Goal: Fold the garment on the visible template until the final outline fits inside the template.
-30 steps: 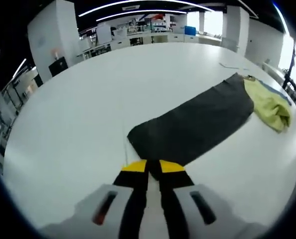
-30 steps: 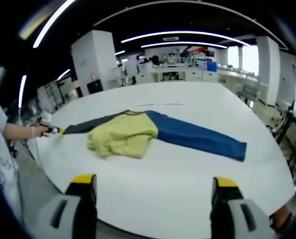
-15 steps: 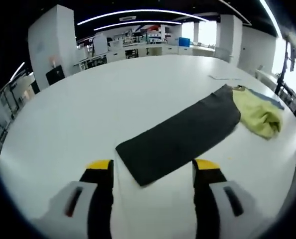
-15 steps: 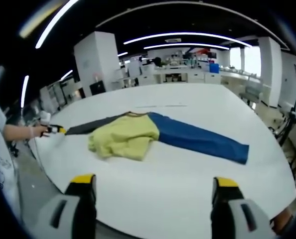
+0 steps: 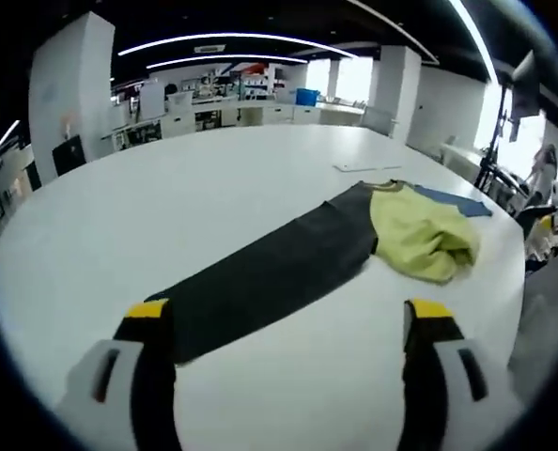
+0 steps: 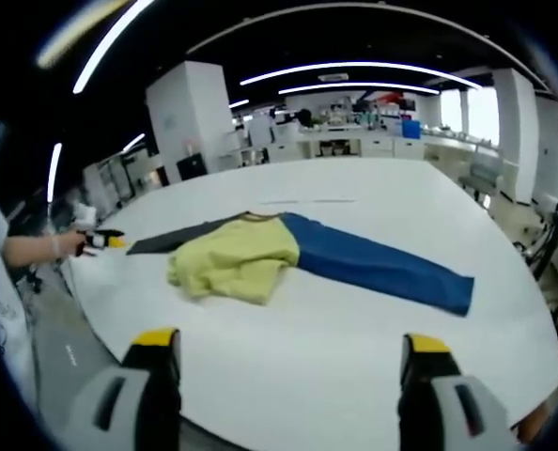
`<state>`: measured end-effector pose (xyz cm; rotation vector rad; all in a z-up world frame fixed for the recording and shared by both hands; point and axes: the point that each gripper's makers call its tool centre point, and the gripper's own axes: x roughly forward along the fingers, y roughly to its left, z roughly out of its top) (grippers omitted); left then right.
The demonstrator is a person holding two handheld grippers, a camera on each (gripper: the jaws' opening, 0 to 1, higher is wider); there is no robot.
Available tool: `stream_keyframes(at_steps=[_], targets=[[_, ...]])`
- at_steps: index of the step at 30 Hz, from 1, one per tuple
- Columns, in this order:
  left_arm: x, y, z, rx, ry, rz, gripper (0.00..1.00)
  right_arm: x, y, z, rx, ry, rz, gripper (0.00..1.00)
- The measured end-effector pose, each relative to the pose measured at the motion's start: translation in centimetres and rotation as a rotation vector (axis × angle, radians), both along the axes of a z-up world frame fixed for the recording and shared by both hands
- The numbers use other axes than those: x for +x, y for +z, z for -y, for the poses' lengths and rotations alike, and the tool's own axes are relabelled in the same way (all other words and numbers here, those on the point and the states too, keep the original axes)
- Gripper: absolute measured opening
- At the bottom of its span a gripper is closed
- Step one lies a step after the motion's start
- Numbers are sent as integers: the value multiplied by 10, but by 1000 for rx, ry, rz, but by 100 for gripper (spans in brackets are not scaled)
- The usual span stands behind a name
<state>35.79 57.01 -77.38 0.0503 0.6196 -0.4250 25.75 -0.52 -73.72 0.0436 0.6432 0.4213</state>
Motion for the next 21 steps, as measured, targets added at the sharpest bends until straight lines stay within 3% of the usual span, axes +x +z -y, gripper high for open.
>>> stream_keyframes(at_steps=[3, 7, 13, 16, 21], targets=[[-4, 4, 6, -1, -4, -1, 99, 0, 0, 3, 3, 18, -2, 98], [-15, 16, 33, -32, 3, 8, 99, 4, 2, 13, 7, 34, 6, 98], [-30, 26, 74, -25, -23, 17, 99, 10, 9, 27, 19, 55, 22, 98], [-33, 28, 87, -11, -36, 18, 98, 15, 11, 36, 17, 64, 33, 98], [-38, 37, 112, -45, -29, 35, 98, 25, 11, 43, 31, 86, 40, 98]])
